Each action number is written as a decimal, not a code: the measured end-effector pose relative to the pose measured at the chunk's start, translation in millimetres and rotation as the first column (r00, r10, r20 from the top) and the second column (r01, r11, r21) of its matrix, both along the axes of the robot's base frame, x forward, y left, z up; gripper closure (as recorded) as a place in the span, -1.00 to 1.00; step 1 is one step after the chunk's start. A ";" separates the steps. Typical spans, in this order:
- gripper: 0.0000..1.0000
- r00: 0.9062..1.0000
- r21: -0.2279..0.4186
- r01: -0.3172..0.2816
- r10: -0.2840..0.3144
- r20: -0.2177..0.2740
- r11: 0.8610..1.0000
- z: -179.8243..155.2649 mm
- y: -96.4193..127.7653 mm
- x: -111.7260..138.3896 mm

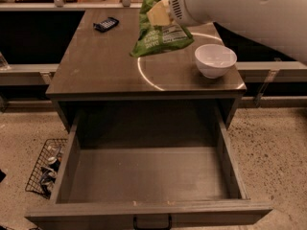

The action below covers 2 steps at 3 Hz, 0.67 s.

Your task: Place green rice chip bag into top drawer

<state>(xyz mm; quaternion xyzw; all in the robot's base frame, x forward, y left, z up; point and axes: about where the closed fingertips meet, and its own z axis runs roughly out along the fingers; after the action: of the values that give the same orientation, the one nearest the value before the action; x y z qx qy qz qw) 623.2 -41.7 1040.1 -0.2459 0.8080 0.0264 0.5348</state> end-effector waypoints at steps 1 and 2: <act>1.00 1.000 -0.001 -0.015 0.015 -0.006 1.000 -1.7 3.8 -2.0; 1.00 0.999 0.001 -0.032 0.032 -0.013 1.000 -6.4 6.3 -2.8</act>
Offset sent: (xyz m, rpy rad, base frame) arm -0.0011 0.0030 -0.0060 0.0031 0.0178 0.0319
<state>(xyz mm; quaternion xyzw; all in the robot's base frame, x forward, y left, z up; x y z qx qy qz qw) 620.4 -35.4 1033.7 -0.2583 0.8076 0.0368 0.5289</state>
